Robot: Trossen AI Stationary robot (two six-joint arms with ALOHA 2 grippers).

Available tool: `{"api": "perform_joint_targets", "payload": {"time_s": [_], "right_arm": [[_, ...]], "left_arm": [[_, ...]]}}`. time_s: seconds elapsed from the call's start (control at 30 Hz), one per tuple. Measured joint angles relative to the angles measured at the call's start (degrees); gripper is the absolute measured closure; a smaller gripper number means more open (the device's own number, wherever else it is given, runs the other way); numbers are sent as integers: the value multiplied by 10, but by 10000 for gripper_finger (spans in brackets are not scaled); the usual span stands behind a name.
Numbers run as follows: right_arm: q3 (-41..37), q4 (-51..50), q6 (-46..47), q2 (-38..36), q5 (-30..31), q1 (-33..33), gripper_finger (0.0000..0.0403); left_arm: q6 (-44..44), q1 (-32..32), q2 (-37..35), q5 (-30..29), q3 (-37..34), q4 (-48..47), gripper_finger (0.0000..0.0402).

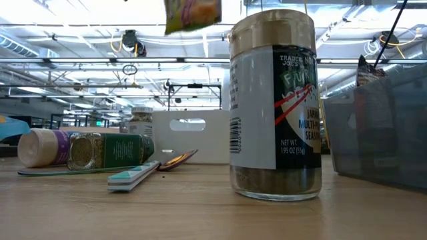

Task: Pick & Place Food Item
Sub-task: Put the green noodle pack into the top black bin

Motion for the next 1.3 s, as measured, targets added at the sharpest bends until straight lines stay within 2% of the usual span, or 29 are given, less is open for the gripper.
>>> {"api": "perform_joint_targets", "payload": {"time_s": [0.13, 0.27, 0.5, 0.67, 0.93, 1.1, 1.3], "right_arm": [[0, 0, 7, 0, 0, -13, 227], [0, 0, 14, 0, -1, -26, 225], [-1, 1, 15, 0, 0, -41, 233], [-15, -1, 40, 0, -1, -50, 234], [-38, 0, 64, 0, 1, -52, 234], [-46, 0, 71, 0, 32, -52, 234], [-47, 0, 45, 0, 30, -73, 234]], "left_arm": [[91, 30, 1, -56, 0, -119, 401], [164, 50, 1, -115, 0, -194, 401], [234, 77, 1, -212, 0, -257, 401], [273, 80, 1, -312, 0, -275, 401], [282, 105, 1, -406, 0, -274, 401], [259, 141, 1, -417, 0, -273, 401], [191, 175, 4, -424, -2, -238, 401]]}}
